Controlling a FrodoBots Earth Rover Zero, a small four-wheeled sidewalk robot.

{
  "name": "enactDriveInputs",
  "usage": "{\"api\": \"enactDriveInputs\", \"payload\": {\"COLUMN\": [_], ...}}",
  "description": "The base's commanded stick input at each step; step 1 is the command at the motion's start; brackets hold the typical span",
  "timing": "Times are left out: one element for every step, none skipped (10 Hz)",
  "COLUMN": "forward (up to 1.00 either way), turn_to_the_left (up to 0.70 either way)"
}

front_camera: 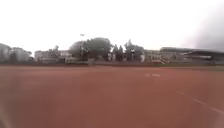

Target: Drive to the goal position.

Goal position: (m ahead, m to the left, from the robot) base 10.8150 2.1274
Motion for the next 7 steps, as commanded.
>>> {"api": "enactDriveInputs", "payload": {"forward": [0.70,0.70,0.70,0.70,0.70,0.70,0.70], "turn_to_the_left": [0.00,0.00,0.00,0.00,0.00,0.00,0.00]}}
